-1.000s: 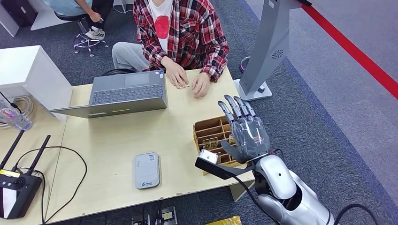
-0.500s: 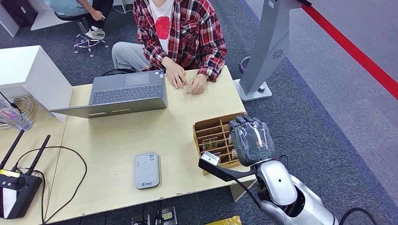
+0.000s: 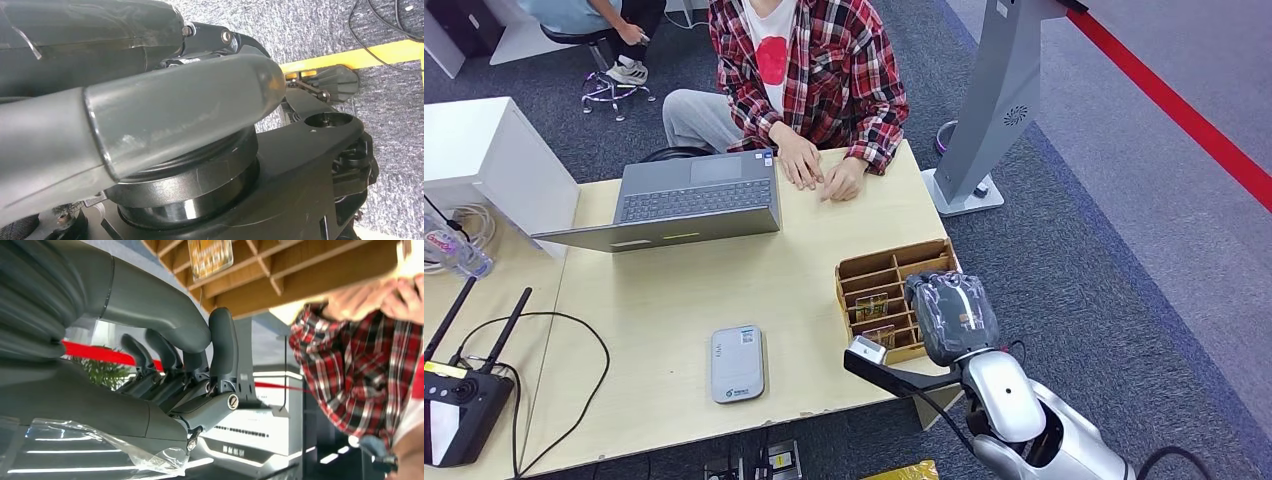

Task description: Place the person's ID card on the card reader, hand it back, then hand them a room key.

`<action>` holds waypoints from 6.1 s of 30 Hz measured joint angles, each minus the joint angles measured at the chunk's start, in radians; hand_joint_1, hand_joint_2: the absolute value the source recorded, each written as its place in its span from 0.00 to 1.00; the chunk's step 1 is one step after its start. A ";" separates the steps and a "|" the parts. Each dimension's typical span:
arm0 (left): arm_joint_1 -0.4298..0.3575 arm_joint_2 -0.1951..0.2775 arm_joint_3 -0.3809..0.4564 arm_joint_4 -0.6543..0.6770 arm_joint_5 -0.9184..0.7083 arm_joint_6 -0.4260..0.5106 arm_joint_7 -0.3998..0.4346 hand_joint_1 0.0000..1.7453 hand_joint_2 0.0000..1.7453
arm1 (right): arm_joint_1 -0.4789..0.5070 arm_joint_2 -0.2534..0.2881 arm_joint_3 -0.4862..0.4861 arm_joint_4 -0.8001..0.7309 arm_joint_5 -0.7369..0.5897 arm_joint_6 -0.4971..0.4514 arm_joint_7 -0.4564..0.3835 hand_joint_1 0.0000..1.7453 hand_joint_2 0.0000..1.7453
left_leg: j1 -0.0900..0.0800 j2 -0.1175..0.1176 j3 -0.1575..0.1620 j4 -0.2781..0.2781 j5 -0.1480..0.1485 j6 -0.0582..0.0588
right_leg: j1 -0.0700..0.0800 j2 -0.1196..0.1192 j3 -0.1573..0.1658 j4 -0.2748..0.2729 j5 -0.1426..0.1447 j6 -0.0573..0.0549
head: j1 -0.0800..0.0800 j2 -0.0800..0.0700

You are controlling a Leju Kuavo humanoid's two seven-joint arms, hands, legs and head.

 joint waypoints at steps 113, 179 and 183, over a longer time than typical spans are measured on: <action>0.000 0.013 0.000 0.002 -0.020 -0.008 0.009 0.00 0.00 | 0.024 0.031 -0.021 0.282 0.029 -0.111 0.011 0.51 1.00 | 0.000 0.000 0.000 0.000 0.000 0.000 | 0.000 0.000 0.000 0.000 0.000 0.000 | 0.000 0.000; -0.003 0.021 -0.002 0.002 -0.103 -0.036 -0.014 0.00 0.00 | -0.462 0.113 -0.036 0.318 0.089 -0.167 -0.172 1.00 1.00 | 0.000 -0.004 -0.003 0.000 0.001 0.000 | 0.000 -0.002 -0.001 0.001 0.001 0.000 | 0.000 0.000; -0.003 0.022 -0.002 0.002 -0.103 -0.037 -0.014 0.00 0.00 | -0.476 0.125 -0.019 0.369 0.082 -0.177 -0.172 1.00 1.00 | 0.000 -0.004 -0.003 0.000 0.001 0.000 | 0.000 -0.002 -0.001 0.001 0.001 0.000 | 0.000 0.000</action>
